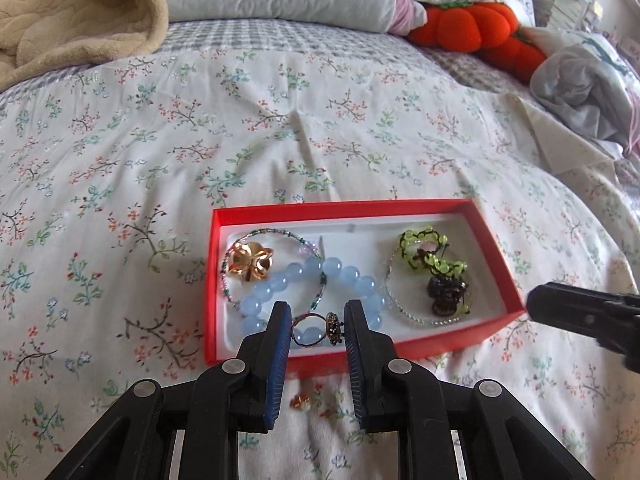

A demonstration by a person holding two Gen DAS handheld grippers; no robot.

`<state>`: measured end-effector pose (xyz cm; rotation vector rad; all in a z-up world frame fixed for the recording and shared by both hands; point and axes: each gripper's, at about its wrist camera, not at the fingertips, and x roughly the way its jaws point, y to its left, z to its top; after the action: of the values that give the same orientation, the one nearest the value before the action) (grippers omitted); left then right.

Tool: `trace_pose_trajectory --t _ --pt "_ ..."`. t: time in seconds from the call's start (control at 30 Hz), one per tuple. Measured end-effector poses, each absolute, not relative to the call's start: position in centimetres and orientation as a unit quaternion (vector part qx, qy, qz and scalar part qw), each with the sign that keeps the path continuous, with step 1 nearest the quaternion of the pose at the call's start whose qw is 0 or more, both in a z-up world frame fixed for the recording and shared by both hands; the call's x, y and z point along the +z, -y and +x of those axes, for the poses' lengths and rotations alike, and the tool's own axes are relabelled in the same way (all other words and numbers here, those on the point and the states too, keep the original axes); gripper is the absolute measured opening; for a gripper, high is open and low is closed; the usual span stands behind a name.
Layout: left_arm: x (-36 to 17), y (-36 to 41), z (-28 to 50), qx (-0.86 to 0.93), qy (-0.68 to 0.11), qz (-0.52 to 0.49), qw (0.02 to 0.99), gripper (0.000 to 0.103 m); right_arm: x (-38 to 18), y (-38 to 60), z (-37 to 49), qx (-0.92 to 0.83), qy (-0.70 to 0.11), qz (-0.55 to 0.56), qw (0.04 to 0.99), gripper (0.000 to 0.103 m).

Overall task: Organize jewelry
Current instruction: 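Lower the gold ring into the box with the left tool while the right tool drops the silver ring, then move both open tools from the box toward the small items on the bedspread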

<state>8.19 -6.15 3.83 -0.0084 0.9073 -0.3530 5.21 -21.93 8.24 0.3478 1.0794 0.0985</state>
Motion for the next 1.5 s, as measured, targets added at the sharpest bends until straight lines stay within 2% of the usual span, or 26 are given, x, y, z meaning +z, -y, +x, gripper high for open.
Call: trace_pose_trajectory --t 0.3,0.37,0.43,0.57,0.7,0.87,1.1,1.4,1.5 --pt "2.2 6.6 9.7 -0.163 -0.453 -0.019 0.876 0.022 8.9 23.2 5.3 0.045 -0.503 0.179 0.844 0.016" --pt "2.1 6.5 9.9 -0.165 -0.459 -0.028 0.873 0.029 8.9 23.3 5.4 0.045 -0.504 0.181 0.843 0.016" --pt "2.3 6.1 9.6 -0.163 -0.455 -0.031 0.875 0.043 8.9 23.3 5.5 0.044 -0.505 0.18 0.843 0.016" --pt "2.8 5.2 8.4 -0.153 -0.448 -0.025 0.88 0.047 8.8 22.9 5.9 0.044 -0.506 0.176 0.843 0.016" --pt "3.3 3.7 6.4 -0.125 -0.447 -0.021 0.886 0.056 8.6 22.1 6.6 0.046 -0.508 0.163 0.845 0.016" --pt "2.8 1.6 5.0 -0.129 -0.461 -0.059 0.876 0.057 8.1 20.4 7.9 0.052 -0.516 0.159 0.84 0.016" --pt "1.4 0.9 5.2 -0.103 -0.468 -0.033 0.877 0.057 7.3 17.8 9.9 0.053 -0.522 0.142 0.84 0.016" --pt "0.3 0.0 6.2 -0.101 -0.492 -0.049 0.863 0.059 6.4 15.6 12.3 0.054 -0.518 0.123 0.845 0.017" --pt "0.3 0.0 6.3 -0.1 -0.492 -0.047 0.863 0.065 6.3 15.5 12.5 0.066 -0.512 0.13 0.847 0.019"
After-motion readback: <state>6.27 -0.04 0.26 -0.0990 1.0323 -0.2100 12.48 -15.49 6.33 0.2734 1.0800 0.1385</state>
